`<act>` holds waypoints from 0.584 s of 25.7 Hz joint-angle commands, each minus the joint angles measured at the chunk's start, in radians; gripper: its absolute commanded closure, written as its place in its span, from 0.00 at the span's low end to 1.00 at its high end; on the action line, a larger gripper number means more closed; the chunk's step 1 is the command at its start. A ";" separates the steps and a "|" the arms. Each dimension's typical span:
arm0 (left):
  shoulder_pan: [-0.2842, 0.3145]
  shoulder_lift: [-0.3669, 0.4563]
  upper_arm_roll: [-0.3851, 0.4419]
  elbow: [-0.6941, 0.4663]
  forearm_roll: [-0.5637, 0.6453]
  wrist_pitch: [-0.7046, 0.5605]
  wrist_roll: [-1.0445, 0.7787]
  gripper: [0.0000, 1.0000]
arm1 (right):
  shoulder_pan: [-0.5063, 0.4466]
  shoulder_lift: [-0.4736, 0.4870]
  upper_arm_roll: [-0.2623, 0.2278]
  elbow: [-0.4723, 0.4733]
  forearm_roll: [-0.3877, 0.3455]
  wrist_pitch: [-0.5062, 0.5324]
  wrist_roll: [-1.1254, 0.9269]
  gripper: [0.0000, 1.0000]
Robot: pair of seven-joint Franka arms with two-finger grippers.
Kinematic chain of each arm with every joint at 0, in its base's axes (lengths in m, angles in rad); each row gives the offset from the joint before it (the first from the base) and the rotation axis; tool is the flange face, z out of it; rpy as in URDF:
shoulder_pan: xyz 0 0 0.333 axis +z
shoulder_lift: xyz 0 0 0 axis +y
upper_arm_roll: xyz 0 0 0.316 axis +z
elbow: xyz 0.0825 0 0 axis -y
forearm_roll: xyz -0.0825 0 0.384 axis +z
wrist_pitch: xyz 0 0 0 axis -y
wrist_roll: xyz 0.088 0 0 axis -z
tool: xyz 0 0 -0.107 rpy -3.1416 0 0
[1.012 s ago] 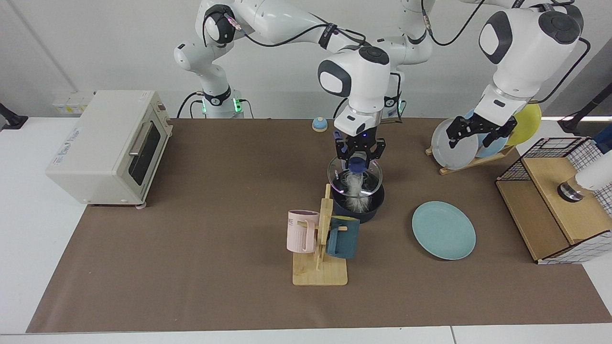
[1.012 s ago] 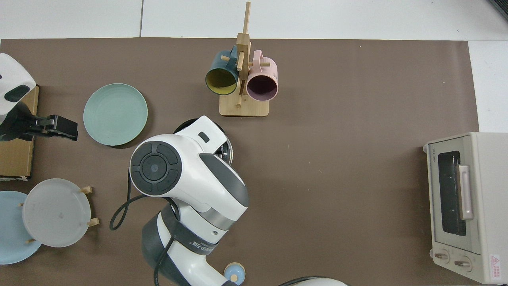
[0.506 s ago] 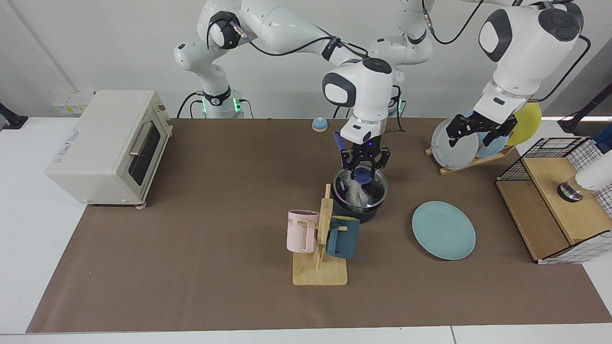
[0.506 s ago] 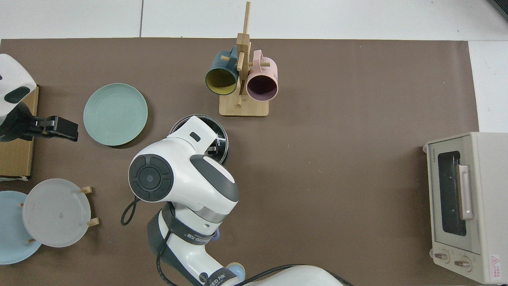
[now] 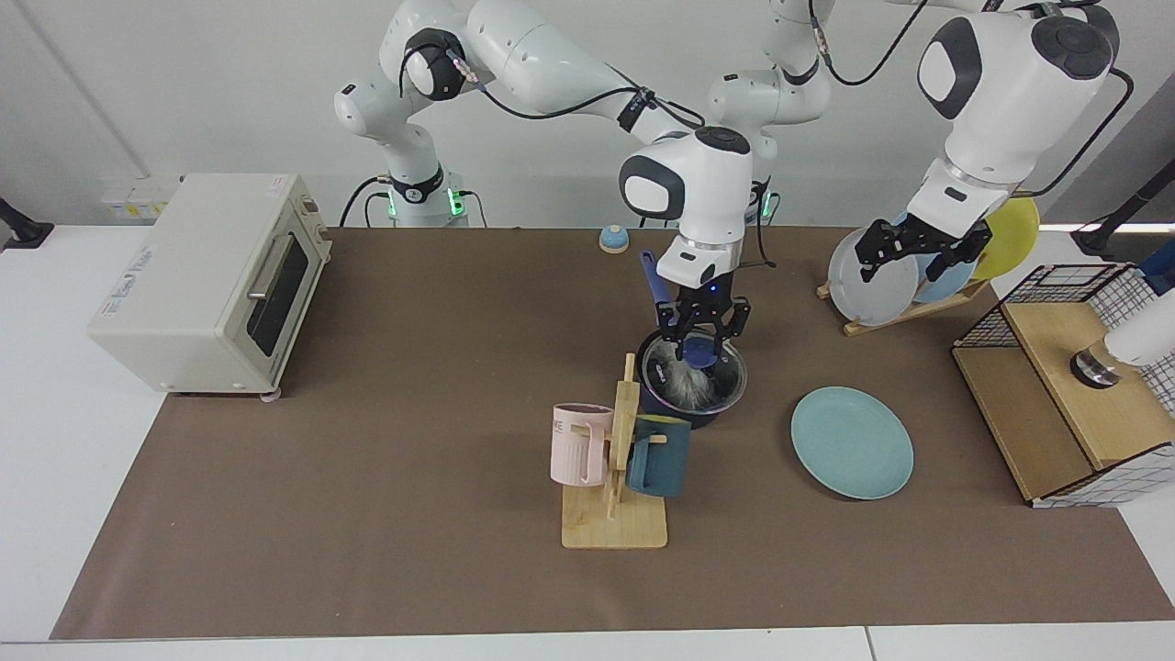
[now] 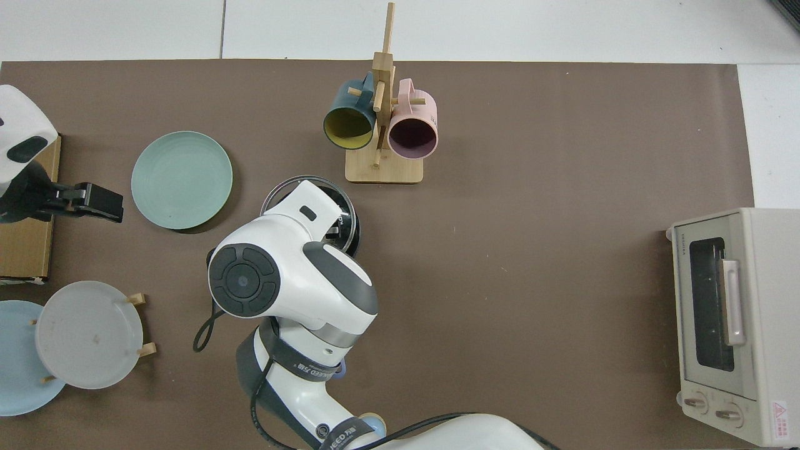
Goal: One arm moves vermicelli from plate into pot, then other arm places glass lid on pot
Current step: 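Lower the glass lid onto the saucepan with the right gripper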
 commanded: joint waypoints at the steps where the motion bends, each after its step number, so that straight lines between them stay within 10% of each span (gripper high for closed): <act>1: -0.015 -0.010 0.014 0.000 -0.001 -0.018 0.012 0.00 | -0.005 -0.010 0.000 -0.031 -0.003 0.040 -0.020 1.00; 15: -0.015 -0.014 0.013 -0.001 -0.003 -0.021 0.012 0.00 | -0.001 -0.022 0.002 -0.041 -0.001 -0.010 -0.022 1.00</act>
